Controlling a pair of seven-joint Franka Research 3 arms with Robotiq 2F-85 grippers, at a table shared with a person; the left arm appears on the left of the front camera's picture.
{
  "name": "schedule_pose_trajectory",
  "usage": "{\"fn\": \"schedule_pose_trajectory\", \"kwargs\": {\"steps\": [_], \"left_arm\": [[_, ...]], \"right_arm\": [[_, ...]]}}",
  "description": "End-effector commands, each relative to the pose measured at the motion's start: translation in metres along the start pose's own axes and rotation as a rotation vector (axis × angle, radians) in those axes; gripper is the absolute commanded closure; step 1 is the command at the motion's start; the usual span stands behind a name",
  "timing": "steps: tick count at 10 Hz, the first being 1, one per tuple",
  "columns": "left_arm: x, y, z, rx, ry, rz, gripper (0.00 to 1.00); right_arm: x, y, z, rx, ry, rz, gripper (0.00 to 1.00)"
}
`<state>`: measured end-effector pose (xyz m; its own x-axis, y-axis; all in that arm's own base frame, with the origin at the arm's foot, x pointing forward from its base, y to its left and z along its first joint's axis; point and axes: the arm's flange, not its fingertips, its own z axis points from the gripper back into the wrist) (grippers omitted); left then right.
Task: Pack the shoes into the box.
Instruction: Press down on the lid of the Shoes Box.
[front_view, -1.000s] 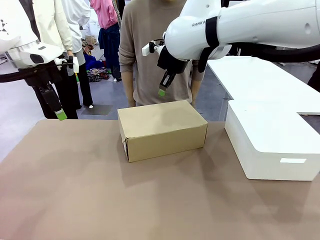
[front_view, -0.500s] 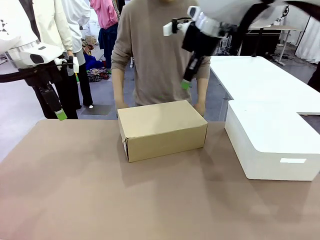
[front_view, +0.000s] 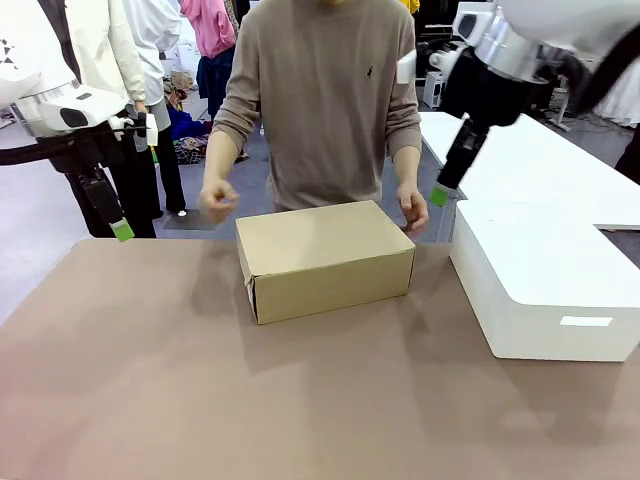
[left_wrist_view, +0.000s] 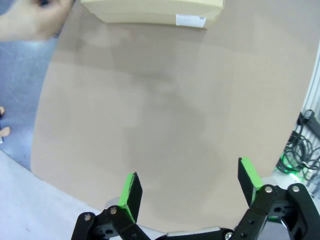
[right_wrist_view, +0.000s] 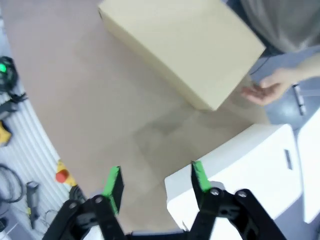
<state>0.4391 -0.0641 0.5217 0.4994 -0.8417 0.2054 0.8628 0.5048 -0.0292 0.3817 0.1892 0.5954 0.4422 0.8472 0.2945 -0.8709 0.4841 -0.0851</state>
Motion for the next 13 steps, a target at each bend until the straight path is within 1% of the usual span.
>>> {"fn": "schedule_pose_trajectory", "kwargs": {"steps": [1,3,5,7,8,13], "left_arm": [[0.000,-0.001,-0.001,0.000,-0.015,0.006,0.00],[0.000,-0.001,-0.001,0.000,-0.015,0.006,0.00],[0.000,-0.001,-0.001,0.000,-0.015,0.006,0.00],[0.000,-0.001,-0.001,0.000,-0.015,0.006,0.00],[0.000,-0.001,-0.001,0.000,-0.015,0.006,0.00],[0.000,-0.001,-0.001,0.000,-0.015,0.006,0.00]], "right_arm": [[-0.028,0.013,-0.012,-0.023,-0.022,-0.048,0.00],[-0.053,0.022,-0.017,-0.021,-0.031,-0.089,0.00],[-0.066,0.028,-0.024,-0.007,-0.038,-0.109,0.00],[-0.068,0.031,-0.030,-0.013,-0.042,-0.109,0.00],[-0.068,0.024,-0.023,0.007,-0.017,-0.086,0.00],[-0.068,0.024,-0.023,0.007,-0.017,-0.086,0.00]]}}
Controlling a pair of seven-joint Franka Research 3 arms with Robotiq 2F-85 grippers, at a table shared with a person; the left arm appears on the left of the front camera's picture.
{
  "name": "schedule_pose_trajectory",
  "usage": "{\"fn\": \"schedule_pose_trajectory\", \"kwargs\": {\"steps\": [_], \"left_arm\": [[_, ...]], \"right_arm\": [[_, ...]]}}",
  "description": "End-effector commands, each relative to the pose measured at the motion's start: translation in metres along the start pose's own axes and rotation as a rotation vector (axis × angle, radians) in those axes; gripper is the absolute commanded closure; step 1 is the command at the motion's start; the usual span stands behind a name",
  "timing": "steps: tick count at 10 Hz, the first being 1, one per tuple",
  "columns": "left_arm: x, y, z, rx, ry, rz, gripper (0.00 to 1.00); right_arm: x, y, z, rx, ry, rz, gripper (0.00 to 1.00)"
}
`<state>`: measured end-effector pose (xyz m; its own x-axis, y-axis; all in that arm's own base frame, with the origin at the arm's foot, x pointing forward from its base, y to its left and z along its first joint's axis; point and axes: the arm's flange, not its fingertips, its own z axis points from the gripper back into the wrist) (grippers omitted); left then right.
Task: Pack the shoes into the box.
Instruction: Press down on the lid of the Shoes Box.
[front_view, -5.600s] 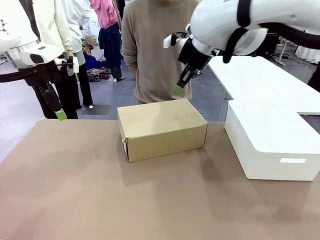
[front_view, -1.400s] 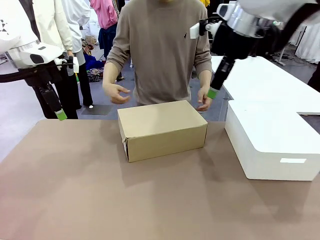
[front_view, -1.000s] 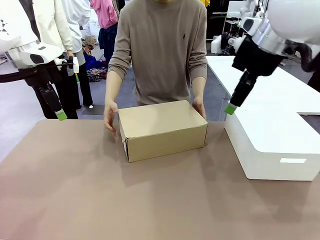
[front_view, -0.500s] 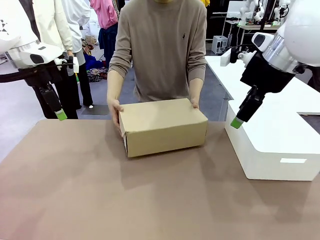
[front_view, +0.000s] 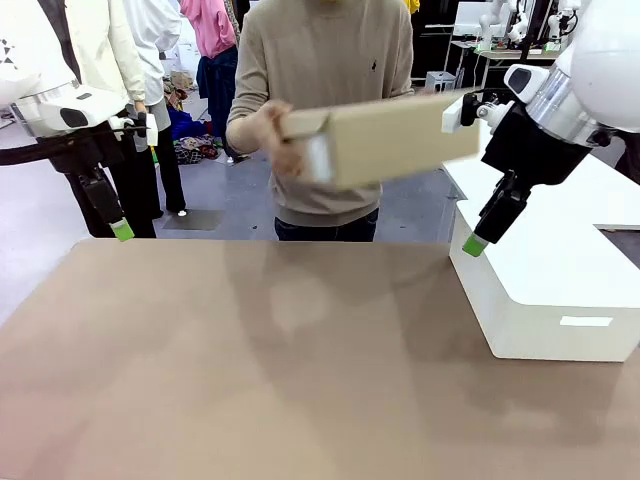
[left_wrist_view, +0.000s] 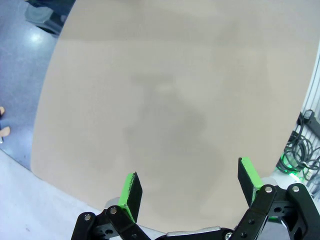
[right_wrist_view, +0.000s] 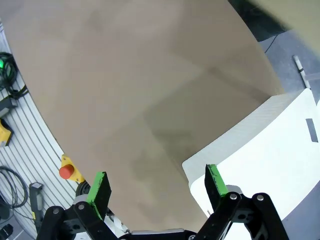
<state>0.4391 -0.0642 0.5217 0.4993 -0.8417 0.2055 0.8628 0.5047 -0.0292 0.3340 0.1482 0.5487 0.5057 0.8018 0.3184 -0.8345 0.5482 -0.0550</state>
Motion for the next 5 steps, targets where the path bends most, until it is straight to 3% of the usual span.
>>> {"fn": "schedule_pose_trajectory", "kwargs": {"steps": [1,5], "left_arm": [[-0.0004,-0.0011,-0.0009,0.000,-0.015,0.006,0.00],[-0.0004,-0.0011,-0.0009,0.000,-0.015,0.006,0.00]], "right_arm": [[0.0021,-0.0013,0.0021,0.001,0.003,-0.007,0.00],[0.0021,-0.0013,0.0021,0.001,0.003,-0.007,0.00]]}}
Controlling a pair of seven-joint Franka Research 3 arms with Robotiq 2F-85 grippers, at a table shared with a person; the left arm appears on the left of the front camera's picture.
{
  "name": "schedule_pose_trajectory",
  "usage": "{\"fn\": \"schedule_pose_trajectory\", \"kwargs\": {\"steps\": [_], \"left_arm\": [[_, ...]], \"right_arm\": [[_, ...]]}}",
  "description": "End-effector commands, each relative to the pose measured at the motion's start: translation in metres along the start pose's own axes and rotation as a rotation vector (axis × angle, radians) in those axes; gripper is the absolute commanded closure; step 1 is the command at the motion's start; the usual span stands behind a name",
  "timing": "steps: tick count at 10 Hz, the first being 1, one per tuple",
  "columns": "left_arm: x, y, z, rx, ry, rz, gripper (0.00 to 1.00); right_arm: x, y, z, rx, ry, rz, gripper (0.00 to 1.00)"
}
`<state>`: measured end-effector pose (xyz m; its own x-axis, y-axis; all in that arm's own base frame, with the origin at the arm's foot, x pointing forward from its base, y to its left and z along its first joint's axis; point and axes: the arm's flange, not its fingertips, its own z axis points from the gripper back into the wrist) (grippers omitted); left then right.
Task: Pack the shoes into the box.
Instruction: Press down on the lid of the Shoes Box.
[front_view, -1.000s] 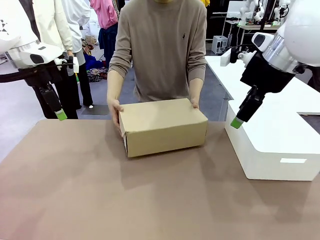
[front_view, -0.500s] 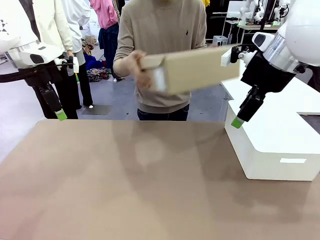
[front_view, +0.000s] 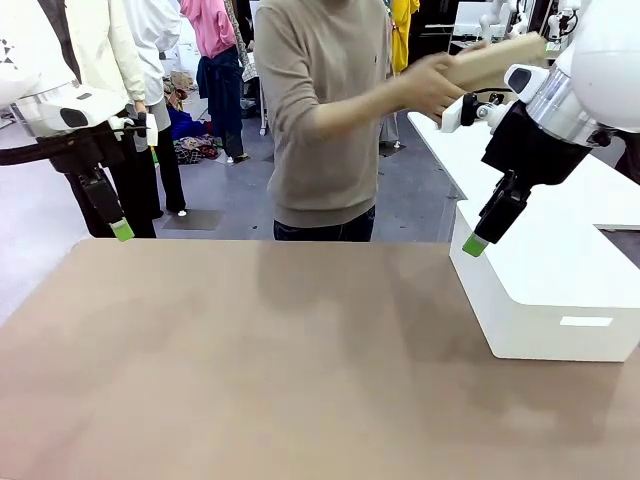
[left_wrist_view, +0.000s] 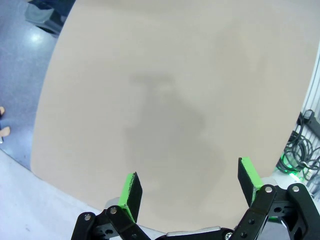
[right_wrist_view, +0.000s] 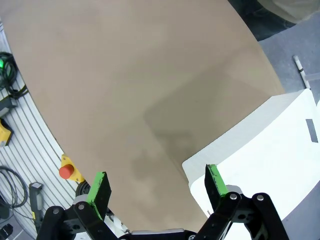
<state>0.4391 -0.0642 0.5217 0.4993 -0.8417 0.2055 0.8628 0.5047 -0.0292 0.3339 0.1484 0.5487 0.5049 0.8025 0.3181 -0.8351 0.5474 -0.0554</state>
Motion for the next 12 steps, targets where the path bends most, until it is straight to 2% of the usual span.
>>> {"fn": "schedule_pose_trajectory", "kwargs": {"steps": [1,12], "left_arm": [[-0.0004,-0.0011,-0.0010,0.000,-0.015,0.006,0.00],[-0.0004,-0.0011,-0.0010,0.000,-0.015,0.006,0.00]], "right_arm": [[0.0021,-0.0014,0.0021,0.001,0.002,-0.008,0.00],[0.0021,-0.0014,0.0021,0.001,0.002,-0.008,0.00]]}}
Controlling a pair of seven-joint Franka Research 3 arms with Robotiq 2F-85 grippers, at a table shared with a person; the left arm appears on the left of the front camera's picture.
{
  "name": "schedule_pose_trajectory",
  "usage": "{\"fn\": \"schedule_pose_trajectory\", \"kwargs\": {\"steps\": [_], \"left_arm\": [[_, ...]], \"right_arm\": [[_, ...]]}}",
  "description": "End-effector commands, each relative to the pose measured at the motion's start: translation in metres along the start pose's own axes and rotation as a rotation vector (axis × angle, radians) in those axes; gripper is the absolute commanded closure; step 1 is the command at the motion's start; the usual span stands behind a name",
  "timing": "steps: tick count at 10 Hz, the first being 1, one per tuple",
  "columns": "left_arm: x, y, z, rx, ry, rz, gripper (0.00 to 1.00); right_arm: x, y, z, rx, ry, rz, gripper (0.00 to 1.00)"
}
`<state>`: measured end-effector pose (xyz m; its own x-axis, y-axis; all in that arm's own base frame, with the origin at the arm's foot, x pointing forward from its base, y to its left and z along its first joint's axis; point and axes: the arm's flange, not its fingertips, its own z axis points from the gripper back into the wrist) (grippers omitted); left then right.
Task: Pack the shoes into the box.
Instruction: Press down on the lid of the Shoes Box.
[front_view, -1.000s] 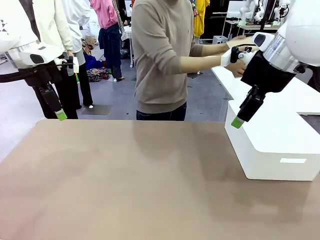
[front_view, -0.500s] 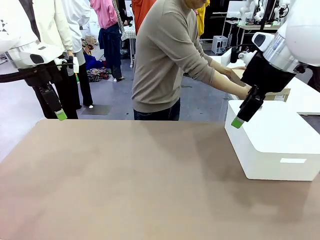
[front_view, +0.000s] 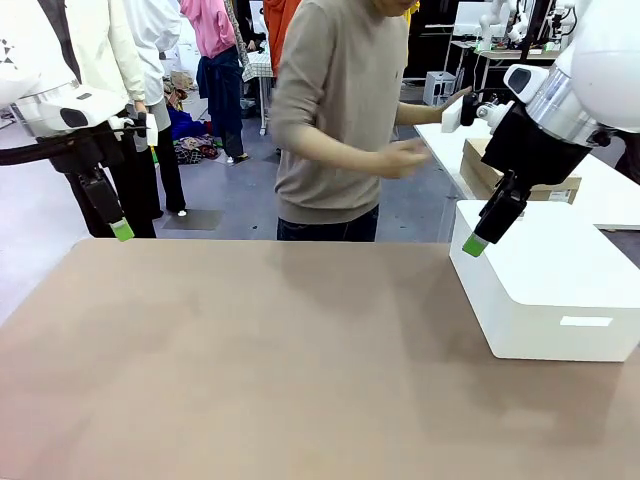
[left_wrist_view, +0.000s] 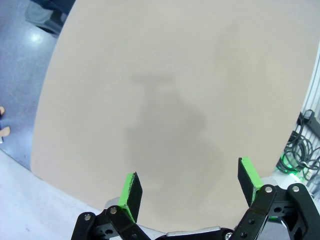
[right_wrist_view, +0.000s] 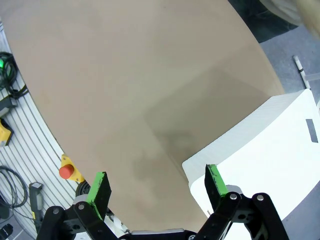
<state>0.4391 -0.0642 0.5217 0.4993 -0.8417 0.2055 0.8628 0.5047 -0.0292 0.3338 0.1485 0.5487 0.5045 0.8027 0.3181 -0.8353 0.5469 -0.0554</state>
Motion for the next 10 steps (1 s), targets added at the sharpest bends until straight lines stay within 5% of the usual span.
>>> {"fn": "schedule_pose_trajectory", "kwargs": {"steps": [1,10], "left_arm": [[-0.0004,-0.0011,-0.0010,0.000,-0.015,0.006,0.00],[-0.0004,-0.0011,-0.0010,0.000,-0.015,0.006,0.00]], "right_arm": [[0.0020,-0.0015,0.0021,0.001,0.002,-0.009,0.00],[0.0020,-0.0015,0.0021,0.001,0.002,-0.009,0.00]]}}
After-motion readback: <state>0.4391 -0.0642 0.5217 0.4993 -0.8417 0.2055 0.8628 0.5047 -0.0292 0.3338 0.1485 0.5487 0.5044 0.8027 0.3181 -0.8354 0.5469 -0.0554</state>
